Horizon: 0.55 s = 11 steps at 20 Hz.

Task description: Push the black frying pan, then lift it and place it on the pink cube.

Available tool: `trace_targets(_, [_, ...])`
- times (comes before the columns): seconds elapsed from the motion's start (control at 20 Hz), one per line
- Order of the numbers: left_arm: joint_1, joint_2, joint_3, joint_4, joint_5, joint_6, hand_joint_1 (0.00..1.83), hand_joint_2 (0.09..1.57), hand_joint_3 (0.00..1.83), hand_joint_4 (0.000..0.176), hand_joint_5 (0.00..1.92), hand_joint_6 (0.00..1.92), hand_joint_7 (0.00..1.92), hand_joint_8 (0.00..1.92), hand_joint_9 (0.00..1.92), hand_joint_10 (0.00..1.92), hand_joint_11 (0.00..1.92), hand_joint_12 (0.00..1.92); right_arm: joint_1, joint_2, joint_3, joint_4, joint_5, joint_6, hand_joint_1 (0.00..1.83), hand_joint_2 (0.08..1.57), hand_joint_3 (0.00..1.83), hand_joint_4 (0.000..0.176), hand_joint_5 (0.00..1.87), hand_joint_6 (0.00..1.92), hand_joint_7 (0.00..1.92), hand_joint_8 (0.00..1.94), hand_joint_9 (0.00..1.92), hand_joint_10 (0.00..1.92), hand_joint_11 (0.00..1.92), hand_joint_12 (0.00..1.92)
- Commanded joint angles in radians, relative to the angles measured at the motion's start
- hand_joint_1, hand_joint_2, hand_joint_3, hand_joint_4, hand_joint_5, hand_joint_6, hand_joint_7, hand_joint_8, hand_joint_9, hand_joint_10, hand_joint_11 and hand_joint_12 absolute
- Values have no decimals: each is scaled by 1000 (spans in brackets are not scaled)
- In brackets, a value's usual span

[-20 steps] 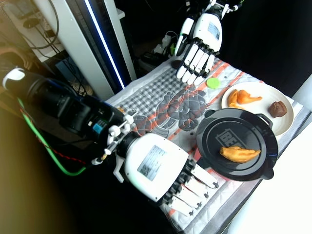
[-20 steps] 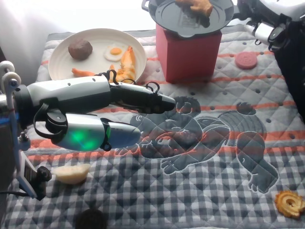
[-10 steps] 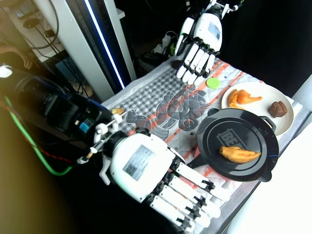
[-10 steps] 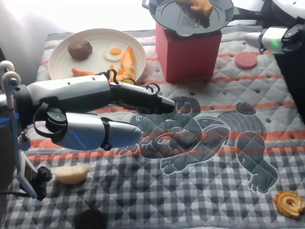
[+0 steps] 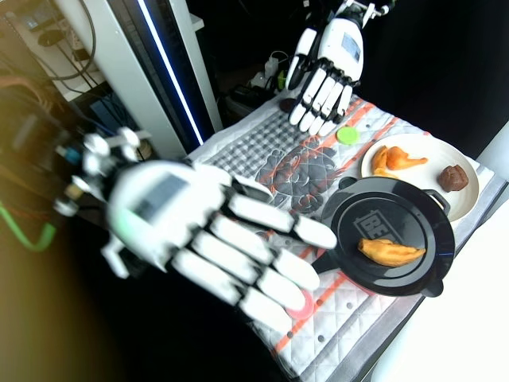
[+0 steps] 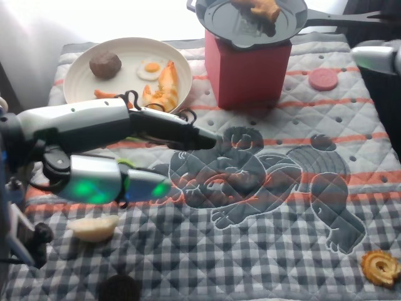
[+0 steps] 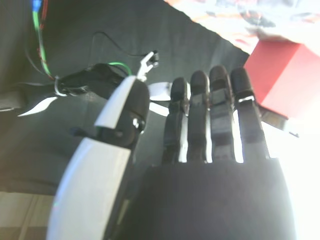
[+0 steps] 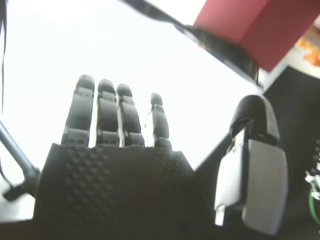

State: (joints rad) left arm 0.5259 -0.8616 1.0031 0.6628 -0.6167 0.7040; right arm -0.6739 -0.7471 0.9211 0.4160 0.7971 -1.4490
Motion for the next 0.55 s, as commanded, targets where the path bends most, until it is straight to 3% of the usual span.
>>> trace_targets(0.0, [-6, 19, -8, -59, -114, 10, 697, 1354, 5, 1, 379, 2, 385, 1, 374, 15, 0, 834, -1, 27, -26, -39, 188, 0, 417, 1089, 23, 107, 0, 0, 0, 0, 0, 0, 0, 0])
trace_targets(0.05, [-3, 39, -17, -99, -135, 49, 605, 1373, 0, 3, 305, 1, 250, 0, 259, 1, 0, 786, -47, 88, -91, -60, 271, 0, 427, 1096, 19, 137, 0, 0, 0, 0, 0, 0, 0, 0])
trace_targets(0.1, [-3, 45, -18, -124, -148, 67, 575, 1371, 0, 2, 243, 0, 180, 0, 198, 0, 0, 745, -65, 112, -114, -64, 301, 0, 412, 1104, 19, 154, 0, 0, 0, 0, 0, 0, 0, 0])
trace_targets(0.15, [-1, 54, -18, -162, -169, 88, 501, 1369, 0, 13, 176, 0, 134, 0, 159, 0, 0, 805, -92, 140, -137, -67, 331, 0, 469, 1123, 21, 124, 0, 0, 0, 0, 0, 0, 0, 0])
trace_targets(0.2, [6, 65, -19, -207, -196, 117, 508, 1349, 0, 3, 146, 0, 107, 0, 122, 0, 0, 819, -122, 166, -158, -67, 363, 13, 532, 1123, 15, 98, 0, 0, 0, 0, 0, 0, 0, 0])
trace_targets(0.25, [17, 78, -24, -246, -219, 141, 269, 1377, 3, 0, 28, 0, 21, 0, 24, 0, 0, 435, -154, 184, -172, -69, 401, 35, 513, 1123, 12, 92, 0, 0, 0, 0, 0, 0, 0, 0])
trace_targets(0.3, [29, 90, -27, -275, -239, 154, 218, 1356, 0, 0, 5, 0, 3, 0, 4, 0, 0, 86, -178, 193, -181, -70, 433, 52, 486, 1122, 10, 91, 0, 0, 0, 0, 0, 0, 0, 0])
trace_targets(0.4, [57, 110, -35, -335, -283, 182, 286, 1319, 0, 0, 0, 0, 0, 0, 0, 0, 0, 2, -228, 206, -203, -70, 508, 77, 457, 1110, 3, 78, 0, 0, 0, 0, 0, 0, 0, 0])
trace_targets(0.5, [89, 130, -40, -405, -334, 208, 298, 1297, 0, 0, 0, 0, 0, 0, 0, 0, 0, 0, -291, 222, -222, -70, 594, 113, 470, 1102, 0, 86, 0, 0, 0, 0, 0, 0, 0, 0])
